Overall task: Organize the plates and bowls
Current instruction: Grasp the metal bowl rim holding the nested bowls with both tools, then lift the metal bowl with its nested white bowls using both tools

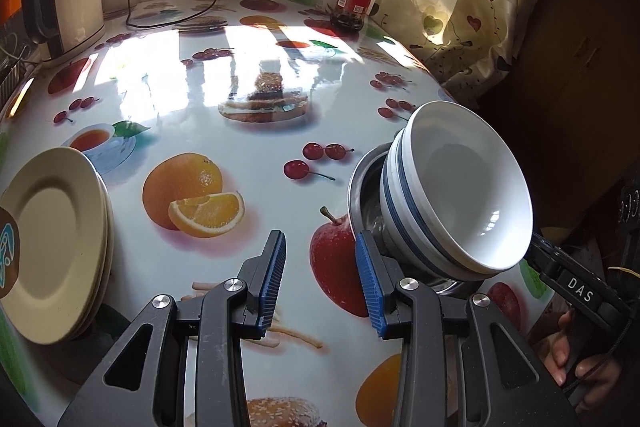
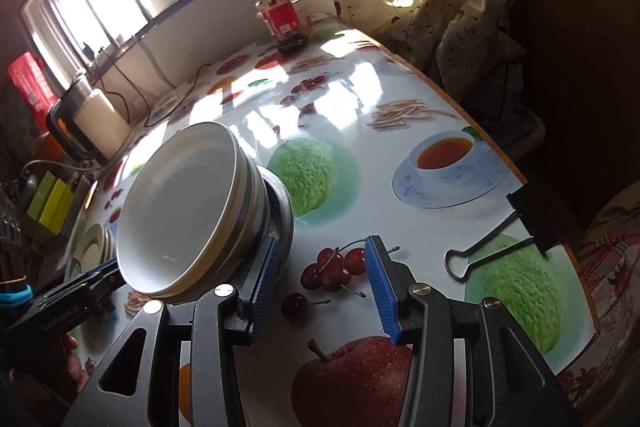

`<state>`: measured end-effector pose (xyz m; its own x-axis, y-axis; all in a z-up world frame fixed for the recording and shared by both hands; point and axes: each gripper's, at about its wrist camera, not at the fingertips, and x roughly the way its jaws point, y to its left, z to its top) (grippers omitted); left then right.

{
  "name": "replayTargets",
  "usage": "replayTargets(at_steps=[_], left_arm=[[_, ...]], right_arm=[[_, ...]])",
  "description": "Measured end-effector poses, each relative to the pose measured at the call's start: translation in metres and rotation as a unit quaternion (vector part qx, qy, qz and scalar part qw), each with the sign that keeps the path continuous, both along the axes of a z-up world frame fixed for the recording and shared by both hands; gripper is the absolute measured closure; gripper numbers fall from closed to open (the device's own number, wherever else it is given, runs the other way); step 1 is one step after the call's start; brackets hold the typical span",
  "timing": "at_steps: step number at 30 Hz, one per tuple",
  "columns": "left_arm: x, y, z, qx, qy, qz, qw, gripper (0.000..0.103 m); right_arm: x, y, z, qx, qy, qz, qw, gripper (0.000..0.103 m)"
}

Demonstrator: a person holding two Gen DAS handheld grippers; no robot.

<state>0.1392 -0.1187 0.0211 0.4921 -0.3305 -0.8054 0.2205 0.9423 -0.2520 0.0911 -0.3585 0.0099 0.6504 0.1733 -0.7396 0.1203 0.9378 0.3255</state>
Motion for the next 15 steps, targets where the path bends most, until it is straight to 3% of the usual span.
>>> replayTargets(at_steps=[9,15], left_arm=[[0.0044,0.0006,-0.0060,0.005,0.004,0.000,1.0000,0.065],[0.0071,0.0057,-0.0066,-0.012,0.007,0.003,0.9999,0.065]], right_arm=[[0.0067,0.0005,-0.0049,0.004,-0.002,0.009,1.000,0.059],[0.0075,-0.0026,-0.0073,0.020,-0.003,0.013,1.000,0.059]])
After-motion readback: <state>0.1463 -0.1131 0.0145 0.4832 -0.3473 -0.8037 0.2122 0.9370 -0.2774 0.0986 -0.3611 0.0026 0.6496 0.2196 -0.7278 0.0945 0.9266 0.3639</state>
